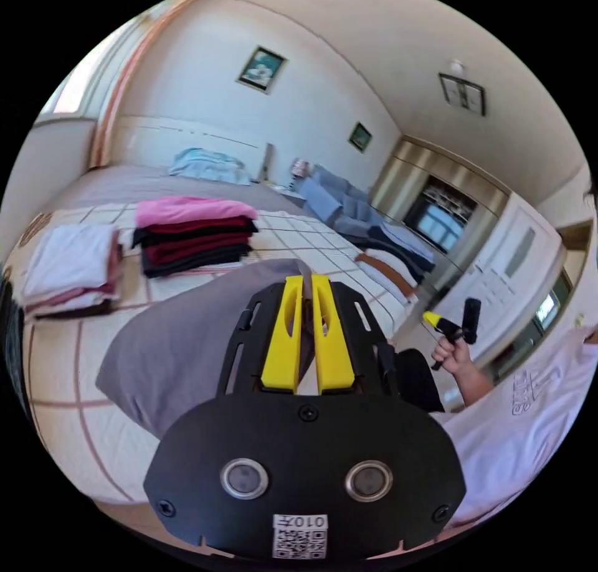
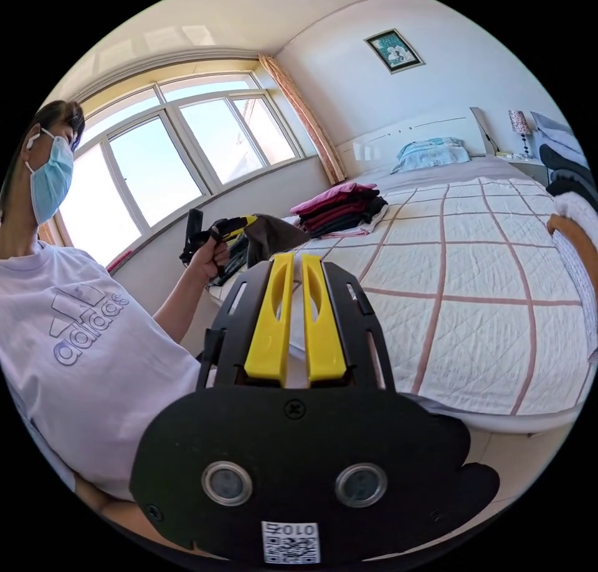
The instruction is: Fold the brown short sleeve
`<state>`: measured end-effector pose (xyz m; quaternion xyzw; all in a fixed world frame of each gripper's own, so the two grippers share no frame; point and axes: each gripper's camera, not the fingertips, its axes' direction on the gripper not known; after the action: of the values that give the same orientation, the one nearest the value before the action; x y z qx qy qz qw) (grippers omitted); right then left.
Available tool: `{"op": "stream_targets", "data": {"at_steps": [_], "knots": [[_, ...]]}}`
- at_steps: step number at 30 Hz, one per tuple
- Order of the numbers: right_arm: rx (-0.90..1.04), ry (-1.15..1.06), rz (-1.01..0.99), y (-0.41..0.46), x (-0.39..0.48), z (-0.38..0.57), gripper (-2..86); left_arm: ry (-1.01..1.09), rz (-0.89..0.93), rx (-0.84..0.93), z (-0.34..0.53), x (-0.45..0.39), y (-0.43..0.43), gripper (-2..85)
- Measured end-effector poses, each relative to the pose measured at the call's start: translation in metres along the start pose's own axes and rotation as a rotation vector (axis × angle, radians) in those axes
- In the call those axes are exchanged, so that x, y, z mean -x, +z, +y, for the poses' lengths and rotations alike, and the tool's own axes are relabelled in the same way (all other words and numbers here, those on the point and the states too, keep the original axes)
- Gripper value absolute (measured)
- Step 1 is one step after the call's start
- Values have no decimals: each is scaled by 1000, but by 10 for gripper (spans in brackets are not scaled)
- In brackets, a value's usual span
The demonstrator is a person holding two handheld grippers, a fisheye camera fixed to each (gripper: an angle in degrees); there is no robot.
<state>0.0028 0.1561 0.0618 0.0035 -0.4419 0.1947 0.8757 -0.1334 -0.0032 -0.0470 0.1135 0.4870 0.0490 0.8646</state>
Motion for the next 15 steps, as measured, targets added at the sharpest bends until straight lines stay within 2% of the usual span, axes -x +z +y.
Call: {"op": "stream_targets", "data": {"at_steps": [1, 2, 4, 5, 10, 13, 15], "knots": [[-3, 2, 34, -3, -2, -1, 53, 49, 53, 119, -2, -21, 44, 44], [0, 11, 73, -6, -4, -1, 58, 47, 66, 153, 1, -26, 60, 48], [17, 32, 118, -7, -9, 2, 68, -38, 203, 137, 26, -24, 87, 57], [48, 36, 132, -3, -13, 6, 75, -59, 206, 138, 32, -21, 88, 59], [196, 62, 107, 36, -27, 31, 89, -214, -56, 66, 80, 18, 35, 75], [240, 33, 61, 66, -24, 37, 97, -305, -267, 118, 102, 35, 13, 89], [299, 5, 39, 90, -20, 37, 102, -359, -215, 134, 115, 49, 15, 93]]}}
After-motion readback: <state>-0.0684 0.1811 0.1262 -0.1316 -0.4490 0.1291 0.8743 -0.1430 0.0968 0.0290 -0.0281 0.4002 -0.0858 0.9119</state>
